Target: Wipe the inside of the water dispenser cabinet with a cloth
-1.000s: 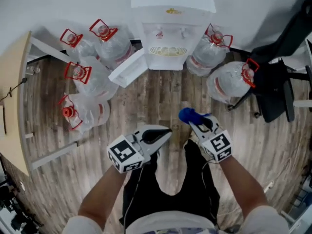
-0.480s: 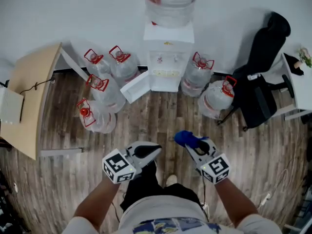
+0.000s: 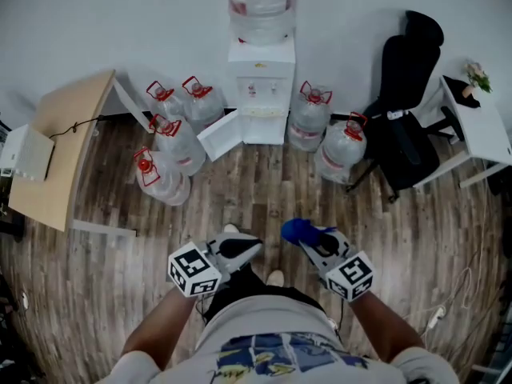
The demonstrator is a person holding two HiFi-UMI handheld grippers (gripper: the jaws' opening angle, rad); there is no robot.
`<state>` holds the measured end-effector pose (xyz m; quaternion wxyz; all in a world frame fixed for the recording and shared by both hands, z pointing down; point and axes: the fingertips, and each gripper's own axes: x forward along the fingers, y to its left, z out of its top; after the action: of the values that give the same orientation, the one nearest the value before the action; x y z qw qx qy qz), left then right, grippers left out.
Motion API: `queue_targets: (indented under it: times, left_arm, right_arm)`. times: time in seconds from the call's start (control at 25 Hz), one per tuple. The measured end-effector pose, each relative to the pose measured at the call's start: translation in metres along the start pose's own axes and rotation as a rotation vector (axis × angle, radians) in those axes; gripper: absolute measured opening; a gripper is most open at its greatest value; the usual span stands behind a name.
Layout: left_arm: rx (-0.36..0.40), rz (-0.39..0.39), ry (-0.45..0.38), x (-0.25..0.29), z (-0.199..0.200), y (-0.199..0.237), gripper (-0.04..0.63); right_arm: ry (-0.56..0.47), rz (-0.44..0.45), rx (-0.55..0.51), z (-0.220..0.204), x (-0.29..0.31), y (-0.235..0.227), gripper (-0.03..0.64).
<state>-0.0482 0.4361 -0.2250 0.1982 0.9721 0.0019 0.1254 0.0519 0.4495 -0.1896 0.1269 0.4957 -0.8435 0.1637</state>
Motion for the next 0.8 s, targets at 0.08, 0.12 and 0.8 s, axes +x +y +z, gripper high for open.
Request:
queue_targets:
  times: [0.08,0.12,0.8]
  left_arm:
    - [0.002,0.002,-0.006,-0.004,-0.002,-0.021,0.003]
    - [0.003,0.001,-0.008,-0.007,-0.004,-0.03,0.003]
    - [-0.014,0.027,-0.051,-0.03,-0.005,-0.078,0.003]
  right_arm:
    - [-0.006,0.002,-0.014,0.0,-0.016,0.012,0.091]
    - [-0.013,0.001,-0.016,0.002,-0.022,0.018,0.091]
    - [-0.061,0.024,-0.023,0.023,-0.061,0.061,0.091]
